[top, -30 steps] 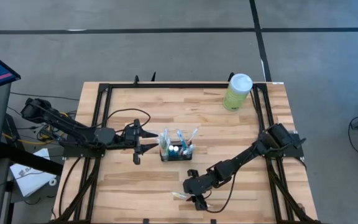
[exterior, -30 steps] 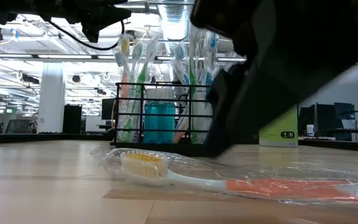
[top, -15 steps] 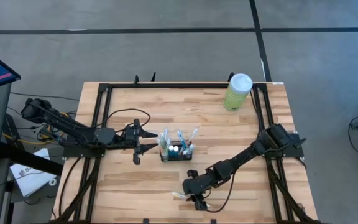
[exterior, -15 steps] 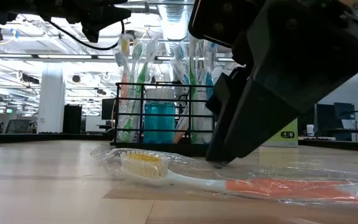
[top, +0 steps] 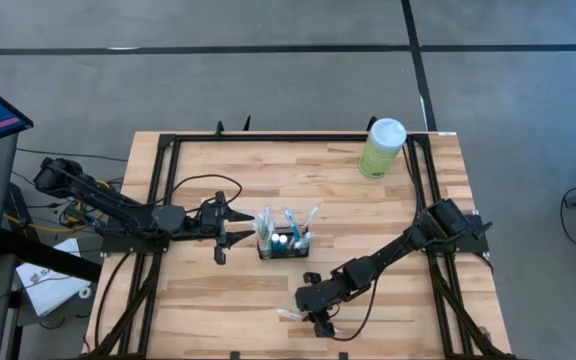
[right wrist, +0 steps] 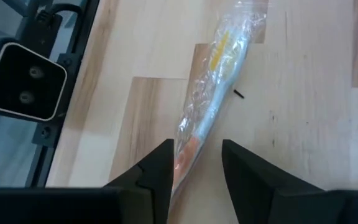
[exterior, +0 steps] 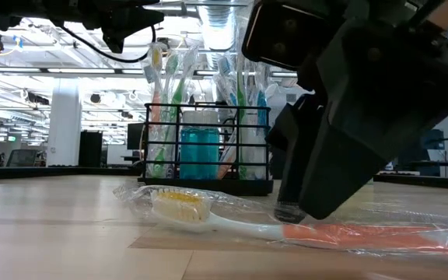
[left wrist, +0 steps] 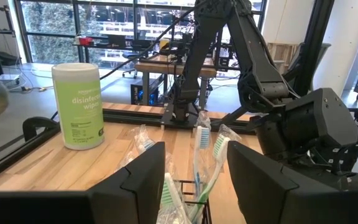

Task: Pick & Place toothbrushing station
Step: Put the orange toothbrush into the mesh

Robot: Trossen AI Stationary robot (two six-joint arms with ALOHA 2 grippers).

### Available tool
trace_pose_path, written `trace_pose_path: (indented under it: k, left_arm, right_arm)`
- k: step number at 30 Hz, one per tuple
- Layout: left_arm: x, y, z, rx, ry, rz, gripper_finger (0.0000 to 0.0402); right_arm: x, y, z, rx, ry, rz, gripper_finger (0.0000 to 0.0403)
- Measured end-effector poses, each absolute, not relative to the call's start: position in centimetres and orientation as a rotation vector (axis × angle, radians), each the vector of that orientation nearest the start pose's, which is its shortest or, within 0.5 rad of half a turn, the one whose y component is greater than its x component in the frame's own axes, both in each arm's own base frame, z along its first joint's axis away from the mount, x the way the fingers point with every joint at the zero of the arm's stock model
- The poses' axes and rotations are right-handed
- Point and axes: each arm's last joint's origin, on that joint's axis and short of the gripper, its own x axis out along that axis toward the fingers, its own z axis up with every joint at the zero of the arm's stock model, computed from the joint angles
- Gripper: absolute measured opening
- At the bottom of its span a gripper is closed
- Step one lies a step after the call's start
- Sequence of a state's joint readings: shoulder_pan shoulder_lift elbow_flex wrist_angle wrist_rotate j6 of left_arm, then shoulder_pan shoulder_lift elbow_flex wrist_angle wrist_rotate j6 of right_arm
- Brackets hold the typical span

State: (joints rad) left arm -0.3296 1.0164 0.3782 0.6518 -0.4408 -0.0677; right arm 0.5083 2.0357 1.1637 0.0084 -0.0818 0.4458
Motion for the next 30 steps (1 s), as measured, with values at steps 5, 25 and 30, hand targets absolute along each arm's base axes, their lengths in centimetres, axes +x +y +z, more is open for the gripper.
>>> trace_pose_path:
  k: [5, 25, 30]
  left_arm:
    - [20.0, -5.5, 23.1, -0.073, -0.016, 0.111, 0.0167]
    - [20.0, -5.5, 23.1, -0.073, -0.016, 0.111, 0.0167]
    - [20.0, -5.5, 23.1, -0.073, -0.016, 0.111, 0.0167]
  right_arm:
    - [35.2, 19.9, 11.7, 0.221, 0.959, 0.349, 0.0104]
    - [35.0, 19.8, 11.8, 0.168, 0.972, 0.363, 0.0]
    - [34.9, 19.9, 12.8, 0.154, 0.935, 0.366, 0.0]
